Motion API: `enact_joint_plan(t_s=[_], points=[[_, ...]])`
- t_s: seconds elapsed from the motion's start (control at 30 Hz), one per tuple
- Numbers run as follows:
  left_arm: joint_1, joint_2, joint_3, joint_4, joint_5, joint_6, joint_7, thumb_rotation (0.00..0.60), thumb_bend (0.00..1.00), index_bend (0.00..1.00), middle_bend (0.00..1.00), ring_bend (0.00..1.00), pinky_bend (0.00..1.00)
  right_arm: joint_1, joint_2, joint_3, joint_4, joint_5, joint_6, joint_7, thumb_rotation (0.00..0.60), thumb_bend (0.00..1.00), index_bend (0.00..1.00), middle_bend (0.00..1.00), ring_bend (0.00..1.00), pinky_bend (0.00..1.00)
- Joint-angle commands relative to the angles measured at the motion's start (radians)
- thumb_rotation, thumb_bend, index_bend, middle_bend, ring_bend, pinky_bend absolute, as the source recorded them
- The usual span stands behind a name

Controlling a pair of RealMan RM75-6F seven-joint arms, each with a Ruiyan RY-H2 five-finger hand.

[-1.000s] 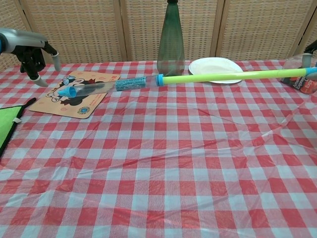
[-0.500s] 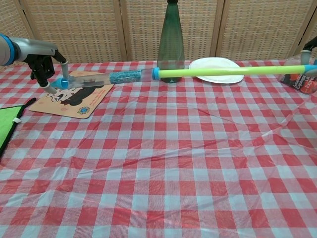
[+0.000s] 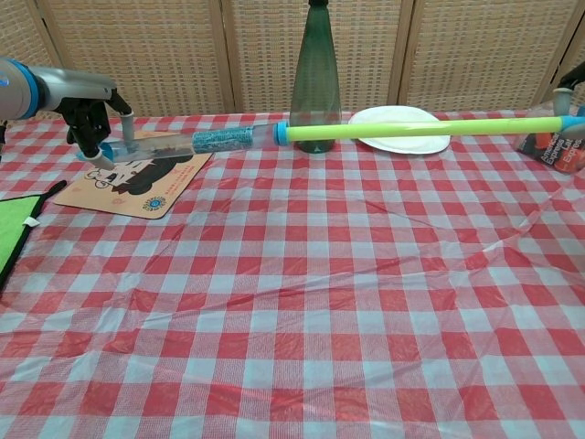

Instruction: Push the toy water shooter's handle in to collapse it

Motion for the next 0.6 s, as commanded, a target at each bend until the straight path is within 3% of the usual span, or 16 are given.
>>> enact_joint_plan(t_s=[0.03, 0.17, 0.6], points=[[-0.003, -0.003, 0.001, -0.003, -0.002, 0.004, -0.001, 0.6, 0.31, 0.56, 0.79, 0.66, 0.54, 0.0, 0.003, -0.001, -0.003, -0.002, 0.002, 0.0, 0.6, 0.49, 0.85, 1.0, 0.99, 0.67], [-0.005, -0.004, 0.003, -0.012, -0.001, 0.012, -0.004, 0.6, 0.36, 0.62, 0.79, 0.66, 0.54, -0.002, 0.007, -0.003, -0.008, -0.004, 0.005, 0.004, 0.6, 0.49, 0.85, 1.0, 0.99, 0.67], [-0.002, 0.036, 0.002, -0.093, 0.013, 0.043, -0.023, 0.6, 0.36, 0.62, 0.79, 0.67, 0.54, 0.003, 0.016, -0.01, -0.051, -0.007, 0.024, -0.027, 0.6, 0.49, 0.85, 1.0, 0.99, 0.67]])
